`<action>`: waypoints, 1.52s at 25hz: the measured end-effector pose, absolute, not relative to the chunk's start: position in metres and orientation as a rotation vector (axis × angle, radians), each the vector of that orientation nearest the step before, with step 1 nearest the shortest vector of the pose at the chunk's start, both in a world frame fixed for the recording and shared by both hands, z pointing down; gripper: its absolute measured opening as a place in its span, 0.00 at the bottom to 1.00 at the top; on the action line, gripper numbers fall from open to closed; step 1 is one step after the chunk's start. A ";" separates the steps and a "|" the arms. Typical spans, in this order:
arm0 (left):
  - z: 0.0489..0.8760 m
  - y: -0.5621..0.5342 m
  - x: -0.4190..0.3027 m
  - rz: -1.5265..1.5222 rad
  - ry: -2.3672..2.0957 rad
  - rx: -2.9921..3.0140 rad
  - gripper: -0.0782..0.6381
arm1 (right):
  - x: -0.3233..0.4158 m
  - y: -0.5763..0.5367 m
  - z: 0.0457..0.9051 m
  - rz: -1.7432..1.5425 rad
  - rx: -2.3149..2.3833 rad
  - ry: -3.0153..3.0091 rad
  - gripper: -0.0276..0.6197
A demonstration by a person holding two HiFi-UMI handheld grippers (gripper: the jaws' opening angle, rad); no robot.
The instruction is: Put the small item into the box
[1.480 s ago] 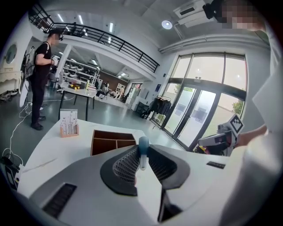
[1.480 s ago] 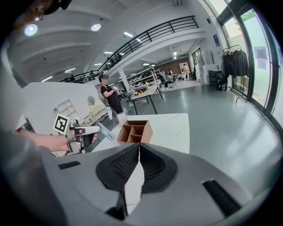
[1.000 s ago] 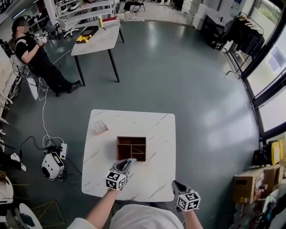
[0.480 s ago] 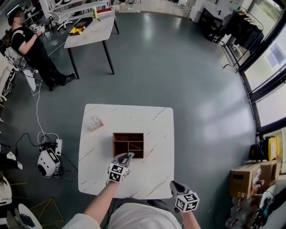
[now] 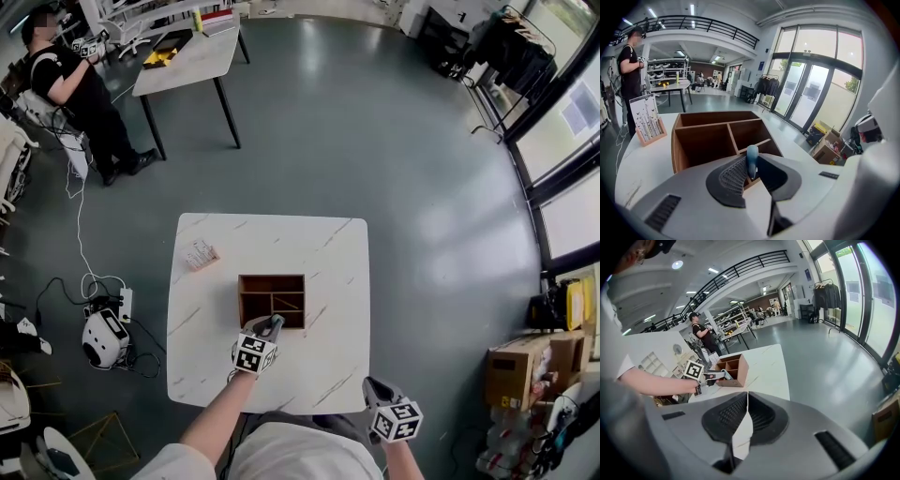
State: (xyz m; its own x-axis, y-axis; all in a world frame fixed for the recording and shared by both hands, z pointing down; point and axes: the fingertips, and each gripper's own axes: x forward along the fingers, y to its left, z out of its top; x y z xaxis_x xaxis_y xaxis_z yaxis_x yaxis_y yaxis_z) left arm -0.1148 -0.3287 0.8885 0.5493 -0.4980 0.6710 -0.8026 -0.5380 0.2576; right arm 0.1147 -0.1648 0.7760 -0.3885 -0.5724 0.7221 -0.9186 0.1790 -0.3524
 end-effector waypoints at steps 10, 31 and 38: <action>0.897 -0.325 -0.112 0.829 -1.052 2.277 0.22 | 0.110 -0.158 0.779 1.088 1.399 -2.028 0.08; 0.861 -0.307 -0.130 0.732 -1.171 2.234 0.24 | 0.101 -0.152 0.772 1.044 1.380 -2.077 0.08; 0.830 -0.282 -0.120 0.658 -1.191 2.248 0.15 | 0.102 -0.145 0.768 1.021 1.327 -2.121 0.08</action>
